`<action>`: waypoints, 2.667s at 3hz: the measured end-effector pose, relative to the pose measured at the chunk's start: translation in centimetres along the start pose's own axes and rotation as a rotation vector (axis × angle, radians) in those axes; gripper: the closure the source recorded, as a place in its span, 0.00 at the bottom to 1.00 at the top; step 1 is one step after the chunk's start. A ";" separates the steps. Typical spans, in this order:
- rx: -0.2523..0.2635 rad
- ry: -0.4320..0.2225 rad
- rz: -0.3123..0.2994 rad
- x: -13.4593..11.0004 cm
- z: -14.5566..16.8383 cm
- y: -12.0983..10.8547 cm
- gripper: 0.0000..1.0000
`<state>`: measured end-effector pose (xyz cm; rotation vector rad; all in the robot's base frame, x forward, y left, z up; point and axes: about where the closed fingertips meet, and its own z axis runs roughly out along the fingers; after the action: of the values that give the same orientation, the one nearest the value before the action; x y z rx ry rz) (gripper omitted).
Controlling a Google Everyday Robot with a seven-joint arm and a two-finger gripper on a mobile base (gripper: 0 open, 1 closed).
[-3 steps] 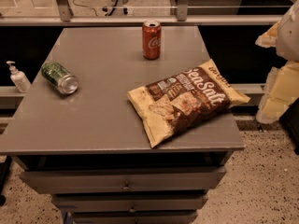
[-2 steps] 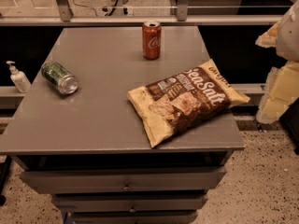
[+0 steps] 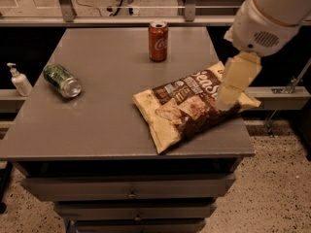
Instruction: Place green can upright
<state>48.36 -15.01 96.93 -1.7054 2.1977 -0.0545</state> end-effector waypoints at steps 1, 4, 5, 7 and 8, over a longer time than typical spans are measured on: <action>-0.029 -0.029 0.023 -7.1 2.8 -2.3 0.00; -0.139 -0.166 0.178 -22.6 7.9 -4.9 0.00; -0.157 -0.176 0.184 -23.4 8.5 -4.8 0.00; -0.229 -0.221 0.222 -30.4 12.5 -2.9 0.00; -0.268 -0.223 0.301 -33.5 15.0 -1.9 0.00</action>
Offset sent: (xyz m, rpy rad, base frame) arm 0.1410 0.2325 -0.0183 0.3102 0.1558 -0.1208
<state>61.68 18.92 91.87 -1.4027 2.3399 0.5012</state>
